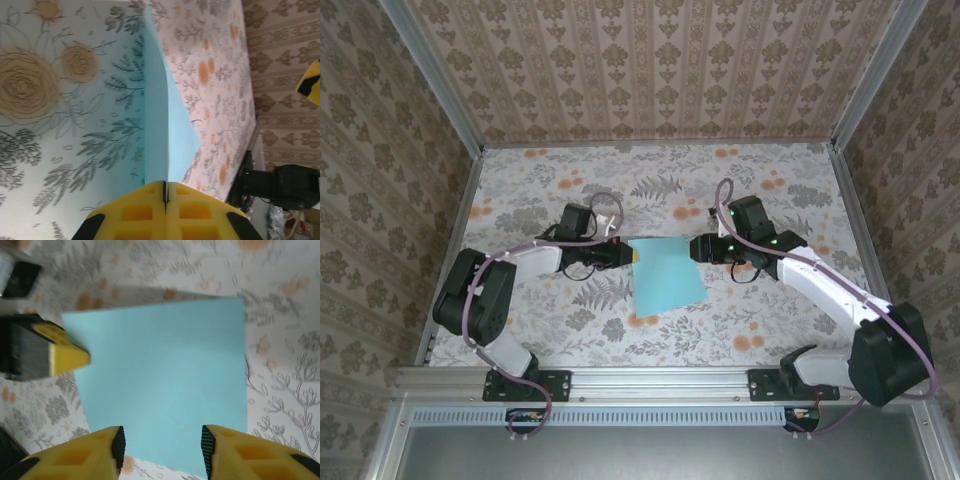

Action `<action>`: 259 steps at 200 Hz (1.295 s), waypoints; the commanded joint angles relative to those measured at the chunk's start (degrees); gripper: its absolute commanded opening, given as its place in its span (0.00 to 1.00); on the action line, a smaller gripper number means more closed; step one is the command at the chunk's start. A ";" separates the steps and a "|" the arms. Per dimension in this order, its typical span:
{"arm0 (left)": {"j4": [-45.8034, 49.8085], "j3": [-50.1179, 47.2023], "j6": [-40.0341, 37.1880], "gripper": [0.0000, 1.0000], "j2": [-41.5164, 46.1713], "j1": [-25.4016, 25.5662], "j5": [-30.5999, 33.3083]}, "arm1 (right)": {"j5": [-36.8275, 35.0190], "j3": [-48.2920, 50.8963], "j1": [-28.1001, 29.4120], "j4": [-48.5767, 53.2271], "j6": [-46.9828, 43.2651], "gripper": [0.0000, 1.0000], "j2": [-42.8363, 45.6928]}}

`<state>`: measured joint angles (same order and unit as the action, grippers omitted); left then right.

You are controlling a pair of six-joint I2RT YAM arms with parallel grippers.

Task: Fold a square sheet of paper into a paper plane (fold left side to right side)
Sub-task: Place a square sheet of paper at the center of the table, then first fold in half a square sheet of paper at the center of the table.

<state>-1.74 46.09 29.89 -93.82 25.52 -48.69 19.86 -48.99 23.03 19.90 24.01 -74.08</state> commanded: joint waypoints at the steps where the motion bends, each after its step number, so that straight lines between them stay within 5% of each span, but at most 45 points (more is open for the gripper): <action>1: 8.42 3.49 -6.13 0.00 -1.45 0.23 2.71 | 0.04 2.40 1.34 -4.55 4.99 0.35 -4.75; 30: 11.20 4.83 -7.26 0.00 -2.90 0.25 3.11 | -1.95 1.42 3.22 -5.67 6.47 0.24 -12.98; 79: 10.82 6.32 -4.98 0.00 -2.77 0.23 1.72 | -4.12 -0.80 4.46 -3.95 7.11 0.22 -21.64; 142: 1.22 6.41 5.79 0.35 -4.12 2.37 -2.46 | -5.51 -1.02 5.42 -1.13 7.12 0.21 -25.40; 173: -3.91 7.43 10.07 0.43 -6.62 4.19 -3.46 | -4.66 -0.21 5.46 -2.89 7.58 0.21 -25.16; 259: -7.05 12.31 14.30 0.38 -14.21 6.21 0.24 | 0.29 3.40 4.93 -11.55 10.08 0.24 -20.34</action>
<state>-6.83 56.18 42.09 -106.41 31.18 -49.47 18.24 -47.24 28.01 9.98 32.38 -96.16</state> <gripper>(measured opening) 0.393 0.239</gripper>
